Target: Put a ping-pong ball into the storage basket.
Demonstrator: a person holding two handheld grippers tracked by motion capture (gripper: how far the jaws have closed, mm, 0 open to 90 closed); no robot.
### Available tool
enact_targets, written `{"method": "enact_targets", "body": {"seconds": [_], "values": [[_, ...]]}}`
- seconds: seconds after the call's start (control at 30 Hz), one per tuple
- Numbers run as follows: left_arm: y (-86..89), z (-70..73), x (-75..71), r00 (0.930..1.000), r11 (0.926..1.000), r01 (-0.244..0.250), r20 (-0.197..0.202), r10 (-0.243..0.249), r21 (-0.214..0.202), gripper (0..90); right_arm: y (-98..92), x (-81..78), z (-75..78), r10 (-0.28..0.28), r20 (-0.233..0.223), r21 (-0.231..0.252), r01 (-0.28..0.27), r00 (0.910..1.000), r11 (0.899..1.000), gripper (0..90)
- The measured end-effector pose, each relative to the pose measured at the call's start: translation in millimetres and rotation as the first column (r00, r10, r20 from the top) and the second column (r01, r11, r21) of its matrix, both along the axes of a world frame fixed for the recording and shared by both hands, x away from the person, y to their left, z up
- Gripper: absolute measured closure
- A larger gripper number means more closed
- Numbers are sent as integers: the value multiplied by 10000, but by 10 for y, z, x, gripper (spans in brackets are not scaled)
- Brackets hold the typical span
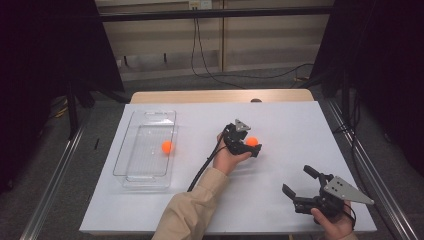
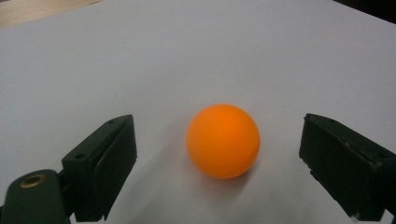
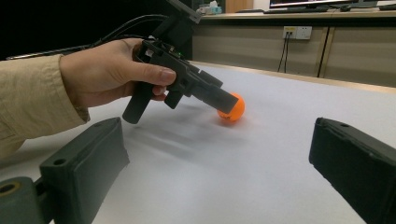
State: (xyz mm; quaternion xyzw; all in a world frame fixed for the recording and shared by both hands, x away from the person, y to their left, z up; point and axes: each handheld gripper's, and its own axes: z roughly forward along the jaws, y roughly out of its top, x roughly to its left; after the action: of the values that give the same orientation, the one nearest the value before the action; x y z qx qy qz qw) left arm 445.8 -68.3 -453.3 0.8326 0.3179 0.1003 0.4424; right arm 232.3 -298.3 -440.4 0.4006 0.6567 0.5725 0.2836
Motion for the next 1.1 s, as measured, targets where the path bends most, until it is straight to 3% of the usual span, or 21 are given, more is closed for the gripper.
{"method": "enact_targets", "body": {"seconds": [0.23, 0.77, 1.1], "values": [[-28, -1, 4, 9999, 9998, 141, 72, -142, 102, 159, -1, 1, 0, 0, -5, 2, 0, 10000, 10000, 30], [-54, -38, 44, 9990, 9986, 439, -74, -437, 309, 383, -7, 1, -2, 16, 1, -13, -16, 10000, 10000, 31], [-60, -82, 70, 9990, 9986, 402, -183, -397, 332, 427, -7, 2, -2, -3, -7, 4, 3, 10000, 10000, 31]]}}
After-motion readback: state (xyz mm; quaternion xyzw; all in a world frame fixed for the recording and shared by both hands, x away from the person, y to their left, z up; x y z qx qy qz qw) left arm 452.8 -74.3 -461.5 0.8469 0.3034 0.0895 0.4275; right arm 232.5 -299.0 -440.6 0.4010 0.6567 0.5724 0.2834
